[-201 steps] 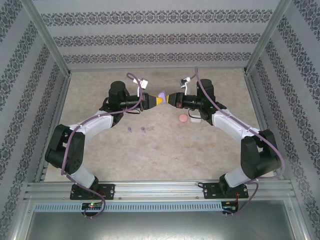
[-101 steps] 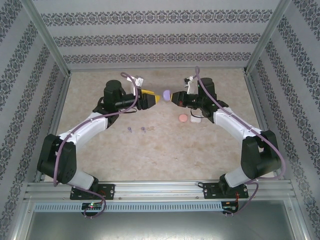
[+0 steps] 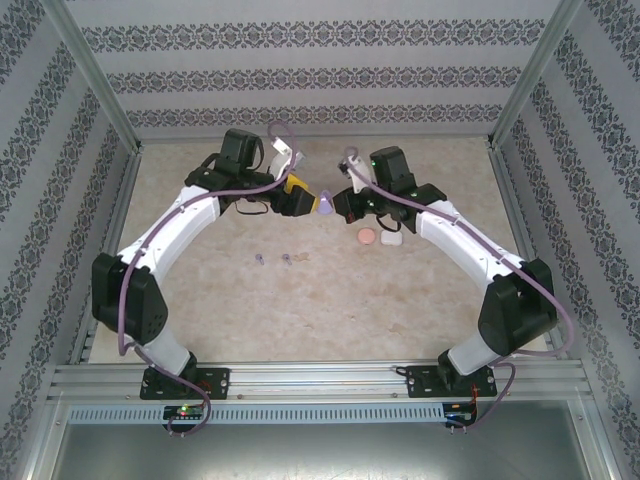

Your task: Insert the wireless bluetooth earbuds into the charging case

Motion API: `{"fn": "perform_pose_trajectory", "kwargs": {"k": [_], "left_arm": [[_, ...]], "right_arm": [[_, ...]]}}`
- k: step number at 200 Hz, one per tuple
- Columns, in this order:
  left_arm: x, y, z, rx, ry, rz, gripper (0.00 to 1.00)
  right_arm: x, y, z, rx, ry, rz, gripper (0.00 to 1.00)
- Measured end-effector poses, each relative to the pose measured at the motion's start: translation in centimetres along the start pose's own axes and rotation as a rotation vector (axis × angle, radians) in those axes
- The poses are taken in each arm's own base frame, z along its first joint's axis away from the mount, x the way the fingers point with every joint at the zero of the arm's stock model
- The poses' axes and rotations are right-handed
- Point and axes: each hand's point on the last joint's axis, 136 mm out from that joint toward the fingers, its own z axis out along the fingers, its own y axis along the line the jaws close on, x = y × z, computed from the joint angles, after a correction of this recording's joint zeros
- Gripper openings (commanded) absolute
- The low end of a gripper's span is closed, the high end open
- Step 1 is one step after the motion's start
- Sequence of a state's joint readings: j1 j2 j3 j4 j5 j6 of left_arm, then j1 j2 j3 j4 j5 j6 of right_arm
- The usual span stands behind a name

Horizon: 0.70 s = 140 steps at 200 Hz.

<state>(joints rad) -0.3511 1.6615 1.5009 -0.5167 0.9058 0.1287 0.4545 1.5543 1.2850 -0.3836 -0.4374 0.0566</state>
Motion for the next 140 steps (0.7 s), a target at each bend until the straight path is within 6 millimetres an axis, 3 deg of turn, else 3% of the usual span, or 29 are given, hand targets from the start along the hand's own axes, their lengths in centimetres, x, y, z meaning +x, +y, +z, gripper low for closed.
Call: {"fn": "perform_pose_trajectory", "kwargs": {"k": [74,140], "left_arm": [[3.5,-0.9,0.7,0.125,0.194,-0.039,0.65],[4.6,-0.9,1.5,0.182,0.230,-0.078,0.62]], "right_arm": [[2.3,-0.1,0.2,0.035,0.111,-0.125,0.00],[1.0,2.3,0.0,0.001,0.097,-0.179,0.00]]}}
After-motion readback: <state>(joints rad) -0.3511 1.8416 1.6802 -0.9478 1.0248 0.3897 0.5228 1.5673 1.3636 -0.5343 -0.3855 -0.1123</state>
